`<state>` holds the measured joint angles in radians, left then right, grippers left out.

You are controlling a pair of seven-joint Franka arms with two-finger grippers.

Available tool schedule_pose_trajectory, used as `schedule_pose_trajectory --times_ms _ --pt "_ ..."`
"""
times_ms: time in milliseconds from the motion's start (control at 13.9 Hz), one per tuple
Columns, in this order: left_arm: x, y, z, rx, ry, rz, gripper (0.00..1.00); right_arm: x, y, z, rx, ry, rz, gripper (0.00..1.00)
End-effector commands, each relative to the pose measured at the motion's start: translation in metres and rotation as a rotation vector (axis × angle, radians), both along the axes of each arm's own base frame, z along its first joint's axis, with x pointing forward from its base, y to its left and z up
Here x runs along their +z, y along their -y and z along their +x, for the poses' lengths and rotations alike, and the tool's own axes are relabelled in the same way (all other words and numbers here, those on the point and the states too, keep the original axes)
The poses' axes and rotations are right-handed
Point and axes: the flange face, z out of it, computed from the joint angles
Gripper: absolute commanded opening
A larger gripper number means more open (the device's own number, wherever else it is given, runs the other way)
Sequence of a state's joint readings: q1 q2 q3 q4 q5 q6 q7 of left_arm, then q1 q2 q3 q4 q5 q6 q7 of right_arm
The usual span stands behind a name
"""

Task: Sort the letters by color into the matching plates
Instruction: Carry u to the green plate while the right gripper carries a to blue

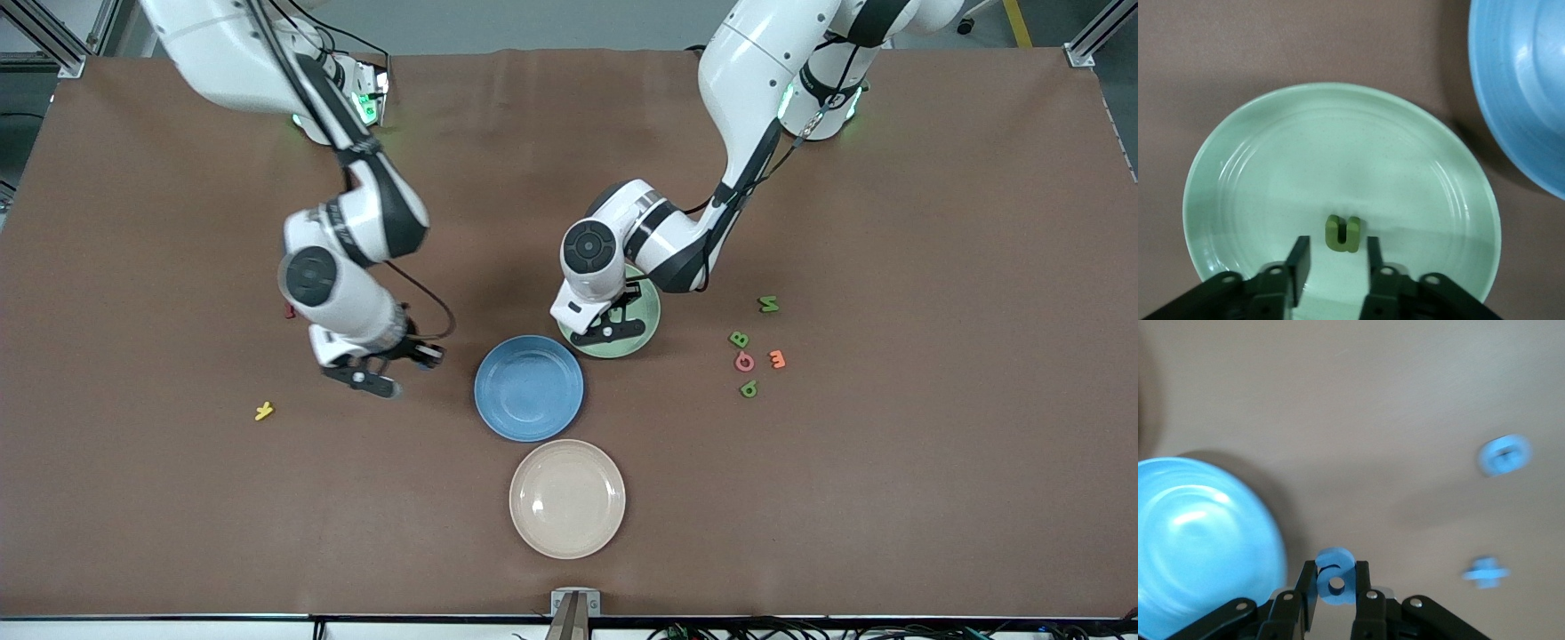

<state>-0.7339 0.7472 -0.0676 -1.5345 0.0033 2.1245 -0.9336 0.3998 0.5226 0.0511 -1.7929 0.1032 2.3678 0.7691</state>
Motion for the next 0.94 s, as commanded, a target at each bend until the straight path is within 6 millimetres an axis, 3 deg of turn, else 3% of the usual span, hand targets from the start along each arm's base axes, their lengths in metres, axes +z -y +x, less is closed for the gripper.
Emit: schedule_pose_trajectory --times_ms 0,216,288,360,432,648,864 --pt "0.024 -0.006 0.008 -0.001 0.021 -0.016 0.95 -0.016 -0.055 0.02 -0.1 0.003 0.02 0.0" --pt "0.042 -0.037 0.033 -0.009 0.03 -0.031 0.95 -0.025 -0.096 0.014 -0.142 0.006 0.031 0.0" --pt "0.043 -0.053 0.043 -0.012 0.026 -0.033 0.95 -0.027 -0.1 0.013 -0.148 0.005 0.031 0.01" --pt "0.042 -0.068 0.05 -0.018 0.02 -0.03 0.95 -0.027 -0.101 0.012 -0.152 0.002 0.034 0.18" --pt "0.041 -0.083 0.058 -0.021 0.016 -0.027 0.95 -0.026 -0.101 0.012 -0.152 0.001 0.033 0.97" --pt "0.041 -0.149 0.098 -0.021 0.011 -0.035 0.95 -0.023 -0.089 0.018 -0.153 0.006 0.024 1.0" --pt "0.04 -0.191 0.123 -0.025 0.021 -0.045 0.95 -0.021 -0.048 0.036 -0.168 -0.001 0.006 1.0"
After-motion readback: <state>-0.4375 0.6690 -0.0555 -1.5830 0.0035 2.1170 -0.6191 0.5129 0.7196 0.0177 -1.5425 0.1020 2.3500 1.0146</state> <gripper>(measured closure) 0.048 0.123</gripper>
